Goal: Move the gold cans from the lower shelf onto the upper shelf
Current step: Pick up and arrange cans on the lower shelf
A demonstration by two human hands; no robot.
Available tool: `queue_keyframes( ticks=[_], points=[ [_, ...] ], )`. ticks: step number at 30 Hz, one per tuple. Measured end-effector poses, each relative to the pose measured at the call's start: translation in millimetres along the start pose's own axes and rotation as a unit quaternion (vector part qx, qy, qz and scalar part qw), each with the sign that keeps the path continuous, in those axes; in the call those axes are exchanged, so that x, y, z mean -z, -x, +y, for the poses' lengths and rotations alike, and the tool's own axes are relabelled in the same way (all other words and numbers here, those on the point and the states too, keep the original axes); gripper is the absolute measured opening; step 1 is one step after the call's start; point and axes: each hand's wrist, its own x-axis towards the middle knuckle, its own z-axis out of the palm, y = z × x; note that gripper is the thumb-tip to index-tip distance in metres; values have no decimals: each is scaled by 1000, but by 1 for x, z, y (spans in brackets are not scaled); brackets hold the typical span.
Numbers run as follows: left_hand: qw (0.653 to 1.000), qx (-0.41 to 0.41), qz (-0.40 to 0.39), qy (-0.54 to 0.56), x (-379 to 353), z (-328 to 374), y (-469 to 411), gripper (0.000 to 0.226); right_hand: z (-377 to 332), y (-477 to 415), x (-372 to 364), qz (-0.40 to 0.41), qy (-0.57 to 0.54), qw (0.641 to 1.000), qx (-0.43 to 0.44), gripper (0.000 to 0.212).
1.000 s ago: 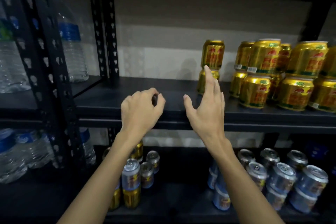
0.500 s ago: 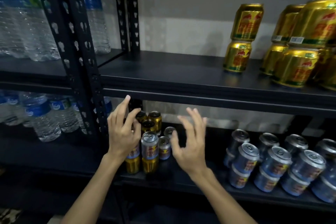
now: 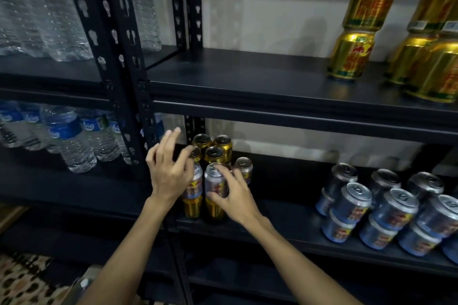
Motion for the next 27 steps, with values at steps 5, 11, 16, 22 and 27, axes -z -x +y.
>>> queue_keyframes(
  ticks=[5, 11, 16, 22, 27],
  points=[
    [998, 10, -23, -54, -17, -6, 5, 17, -2, -2, -20, 48, -24, 998, -12, 75],
    [998, 18, -3, -63, -26, -4, 12, 12, -2, 1, -8, 95, -58, 994, -4, 64],
    [998, 6, 6, -58, -29, -10, 15, 17, 20, 13, 33, 173, -75, 982, -31, 56],
    [998, 14, 10, -67, -29, -10, 16, 27, 87, 26, 64, 215, -21, 960, -179, 67],
    [997, 16, 11, -73, -29, -10, 16, 27, 119, 34, 63, 186, 0, 953, -241, 67]
  ],
)
